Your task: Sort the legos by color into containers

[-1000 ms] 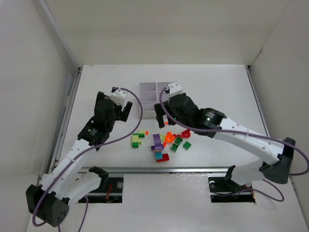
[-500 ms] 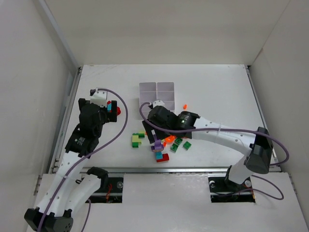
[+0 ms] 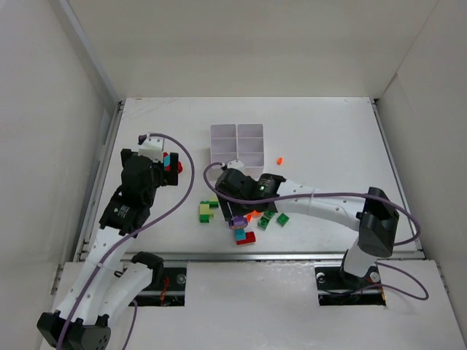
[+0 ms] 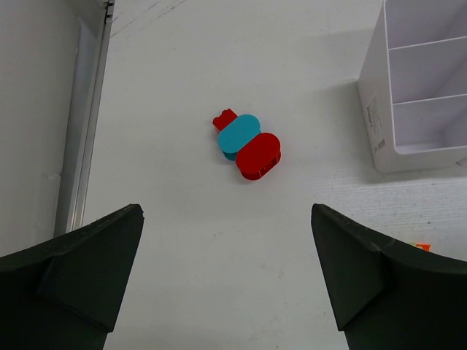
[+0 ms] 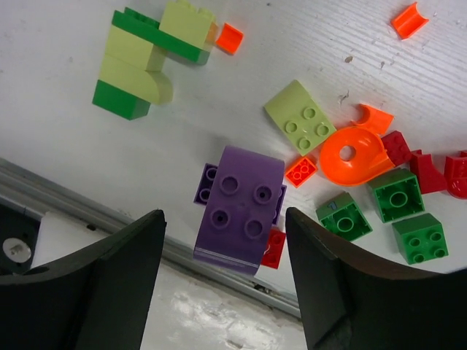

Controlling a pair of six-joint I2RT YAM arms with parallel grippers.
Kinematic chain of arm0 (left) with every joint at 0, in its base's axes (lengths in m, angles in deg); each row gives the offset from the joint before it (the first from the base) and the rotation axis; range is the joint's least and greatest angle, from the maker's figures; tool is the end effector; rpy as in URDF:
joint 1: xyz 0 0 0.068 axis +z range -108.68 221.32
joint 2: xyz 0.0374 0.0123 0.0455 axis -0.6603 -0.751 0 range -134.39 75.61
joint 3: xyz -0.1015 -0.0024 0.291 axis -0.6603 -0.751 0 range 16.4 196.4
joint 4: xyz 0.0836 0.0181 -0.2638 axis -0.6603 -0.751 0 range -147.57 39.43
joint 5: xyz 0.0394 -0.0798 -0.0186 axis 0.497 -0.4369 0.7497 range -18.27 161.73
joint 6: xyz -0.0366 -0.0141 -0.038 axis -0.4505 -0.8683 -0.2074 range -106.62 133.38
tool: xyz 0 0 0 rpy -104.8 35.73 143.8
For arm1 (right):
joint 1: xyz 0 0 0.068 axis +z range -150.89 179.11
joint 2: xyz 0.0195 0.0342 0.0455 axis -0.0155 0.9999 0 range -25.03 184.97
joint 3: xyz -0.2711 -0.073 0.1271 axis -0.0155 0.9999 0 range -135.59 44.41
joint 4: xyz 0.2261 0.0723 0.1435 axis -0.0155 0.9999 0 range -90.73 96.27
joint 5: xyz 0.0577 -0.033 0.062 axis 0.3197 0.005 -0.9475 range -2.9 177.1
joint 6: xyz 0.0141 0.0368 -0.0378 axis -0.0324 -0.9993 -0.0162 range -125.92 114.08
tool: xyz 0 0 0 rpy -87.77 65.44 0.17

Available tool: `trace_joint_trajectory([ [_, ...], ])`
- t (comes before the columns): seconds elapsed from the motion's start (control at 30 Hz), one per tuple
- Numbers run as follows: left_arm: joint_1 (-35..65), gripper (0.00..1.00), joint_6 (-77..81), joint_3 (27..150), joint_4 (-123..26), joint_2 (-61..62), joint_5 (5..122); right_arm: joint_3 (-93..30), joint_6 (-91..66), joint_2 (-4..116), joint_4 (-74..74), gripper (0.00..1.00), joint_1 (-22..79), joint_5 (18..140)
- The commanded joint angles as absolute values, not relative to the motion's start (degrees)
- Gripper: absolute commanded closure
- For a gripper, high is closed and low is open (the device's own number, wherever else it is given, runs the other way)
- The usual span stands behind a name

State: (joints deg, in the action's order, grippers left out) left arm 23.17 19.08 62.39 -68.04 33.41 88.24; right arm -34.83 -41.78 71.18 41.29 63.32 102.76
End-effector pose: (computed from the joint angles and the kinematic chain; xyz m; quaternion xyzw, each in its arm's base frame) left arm 0.1560 -0.0402 0.3667 0.0740 0.7797 0.0458 0.6201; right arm 0.1728 0.3350 0.2994 -0.1984 0.9345 0.1186 0.2707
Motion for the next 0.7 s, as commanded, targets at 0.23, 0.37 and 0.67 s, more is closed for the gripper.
trace_joint_trajectory([
  [0.23,23.39,0.00,19.45,63.51,-67.09,33.86,87.82,-36.45,-42.84,74.73,42.33,0.47,63.71,106.44],
  [0.37,23.39,0.00,19.97,63.51,-67.09,34.38,87.29,-36.98,-42.84,73.68,42.33,0.74,63.71,108.19],
  [0.67,23.39,0.00,27.43,65.08,-68.15,36.66,71.40,-43.39,-39.68,64.65,40.94,1.00,57.74,105.13],
])
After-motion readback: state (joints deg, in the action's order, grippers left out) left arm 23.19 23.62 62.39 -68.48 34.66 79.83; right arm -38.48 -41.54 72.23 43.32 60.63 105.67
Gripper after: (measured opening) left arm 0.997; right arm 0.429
